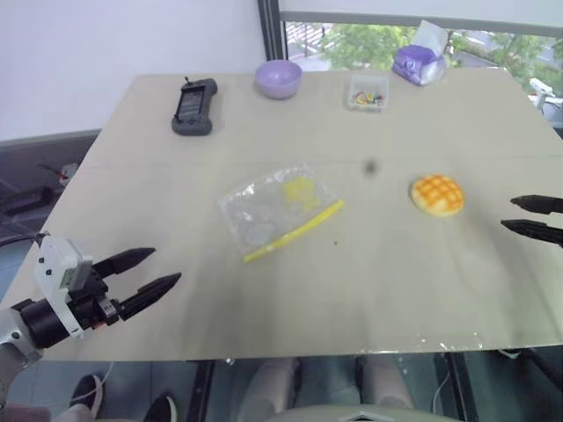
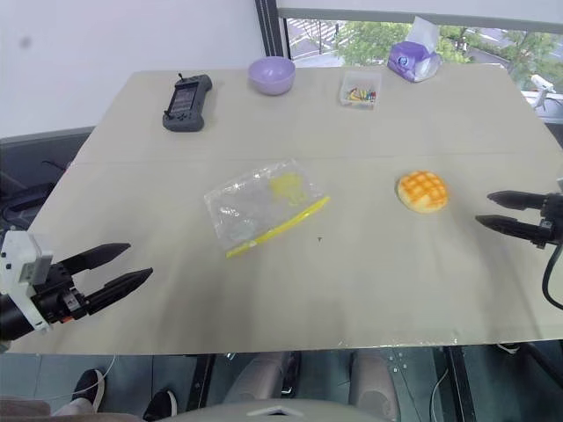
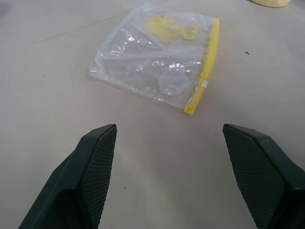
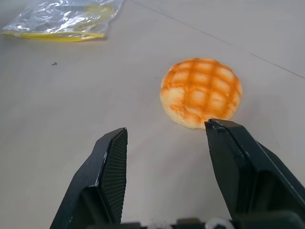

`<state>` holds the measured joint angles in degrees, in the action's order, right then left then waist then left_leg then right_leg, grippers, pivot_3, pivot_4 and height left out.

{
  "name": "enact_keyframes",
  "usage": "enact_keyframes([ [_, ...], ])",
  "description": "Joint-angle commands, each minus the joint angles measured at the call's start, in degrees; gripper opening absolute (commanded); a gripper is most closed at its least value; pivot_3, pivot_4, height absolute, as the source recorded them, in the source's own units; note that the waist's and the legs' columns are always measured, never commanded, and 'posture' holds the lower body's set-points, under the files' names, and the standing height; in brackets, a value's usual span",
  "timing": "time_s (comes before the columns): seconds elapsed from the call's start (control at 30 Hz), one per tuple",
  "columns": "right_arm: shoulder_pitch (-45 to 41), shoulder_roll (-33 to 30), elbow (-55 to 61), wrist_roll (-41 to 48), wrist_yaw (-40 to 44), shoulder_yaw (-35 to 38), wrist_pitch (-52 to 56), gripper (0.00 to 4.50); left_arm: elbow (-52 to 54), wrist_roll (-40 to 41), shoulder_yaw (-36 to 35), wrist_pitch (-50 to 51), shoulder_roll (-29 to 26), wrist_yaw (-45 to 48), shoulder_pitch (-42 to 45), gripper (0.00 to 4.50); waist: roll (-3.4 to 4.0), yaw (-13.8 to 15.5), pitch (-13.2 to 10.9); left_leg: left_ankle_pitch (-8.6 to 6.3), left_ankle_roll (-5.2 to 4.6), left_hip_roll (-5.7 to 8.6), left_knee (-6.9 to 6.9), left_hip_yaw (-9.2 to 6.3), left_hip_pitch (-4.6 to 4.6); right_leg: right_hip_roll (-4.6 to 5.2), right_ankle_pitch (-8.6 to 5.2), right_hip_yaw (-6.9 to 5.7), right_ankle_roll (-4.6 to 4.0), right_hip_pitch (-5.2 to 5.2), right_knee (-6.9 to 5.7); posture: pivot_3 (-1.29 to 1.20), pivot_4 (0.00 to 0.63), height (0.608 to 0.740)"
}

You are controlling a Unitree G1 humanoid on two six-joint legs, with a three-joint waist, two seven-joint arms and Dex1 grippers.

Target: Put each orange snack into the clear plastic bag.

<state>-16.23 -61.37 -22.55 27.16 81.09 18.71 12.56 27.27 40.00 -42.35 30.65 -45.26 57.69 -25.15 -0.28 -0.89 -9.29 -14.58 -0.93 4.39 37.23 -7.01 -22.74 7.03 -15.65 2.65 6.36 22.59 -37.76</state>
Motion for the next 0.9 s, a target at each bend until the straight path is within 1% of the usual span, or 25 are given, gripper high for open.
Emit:
enact_keyframes([
  [0.03,0.11,-0.73,1.46,0.90,0.71,1.81,0.14,2.81,0.09,0.02,-0.93,-0.66,-0.70,-0.19,0.40,3.76,0.00,0.00,0.00,0.00,0.00,0.00,0.00,0.00,0.00,0.00,0.00,0.00,0.00,0.00,0.00,0.00,0.150,0.740],
  [0.9,0.31,-0.87,1.56,0.87,0.61,1.96,0.19,2.81,-0.61,0.97,-0.58,0.71,-1.20,-0.12,1.27,3.76,0.00,0.00,0.00,0.00,0.00,0.00,0.00,0.00,0.00,0.00,0.00,0.00,0.00,0.00,0.00,0.00,0.150,0.740],
])
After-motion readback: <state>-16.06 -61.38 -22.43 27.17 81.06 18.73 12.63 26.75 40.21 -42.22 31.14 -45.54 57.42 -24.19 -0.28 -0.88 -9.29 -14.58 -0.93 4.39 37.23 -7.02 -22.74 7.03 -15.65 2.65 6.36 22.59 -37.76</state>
